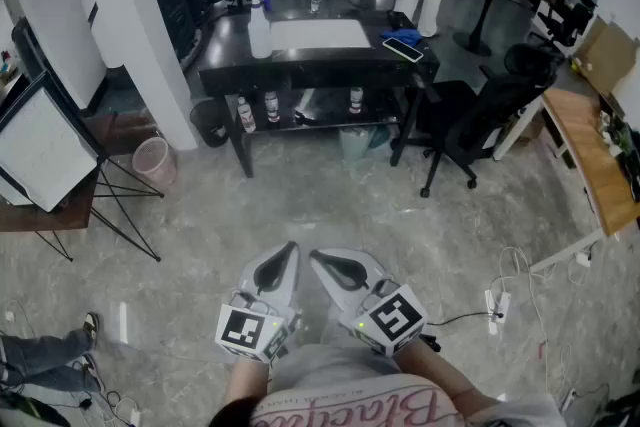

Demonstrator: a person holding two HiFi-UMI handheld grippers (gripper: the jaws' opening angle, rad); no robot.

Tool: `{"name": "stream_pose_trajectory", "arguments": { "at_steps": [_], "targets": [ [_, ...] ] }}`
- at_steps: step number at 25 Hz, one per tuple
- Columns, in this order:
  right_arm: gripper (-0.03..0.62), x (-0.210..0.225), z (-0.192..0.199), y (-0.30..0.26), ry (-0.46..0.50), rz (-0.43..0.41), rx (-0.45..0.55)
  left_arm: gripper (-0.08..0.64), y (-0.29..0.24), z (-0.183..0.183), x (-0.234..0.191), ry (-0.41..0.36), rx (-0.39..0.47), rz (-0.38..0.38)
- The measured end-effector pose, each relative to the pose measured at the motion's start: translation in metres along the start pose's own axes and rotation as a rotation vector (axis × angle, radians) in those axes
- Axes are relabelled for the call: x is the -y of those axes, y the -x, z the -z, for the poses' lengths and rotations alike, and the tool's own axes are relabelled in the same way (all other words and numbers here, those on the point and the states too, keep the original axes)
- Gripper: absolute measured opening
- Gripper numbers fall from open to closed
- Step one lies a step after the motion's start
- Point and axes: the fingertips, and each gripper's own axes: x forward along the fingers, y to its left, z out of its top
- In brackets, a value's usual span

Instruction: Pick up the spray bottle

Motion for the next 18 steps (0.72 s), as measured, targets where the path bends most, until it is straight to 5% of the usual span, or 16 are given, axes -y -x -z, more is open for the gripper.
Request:
{"name": "stream_pose_trajectory", "arguments": {
  "at_steps": [18],
  "targets": [
    [0.002, 0.073, -0.007, -0.02, 0.021, -0.046, 0.008, -0.002, -0.073, -0.008, -0.03, -0.007, 0.017, -0.067]
  ]
}}
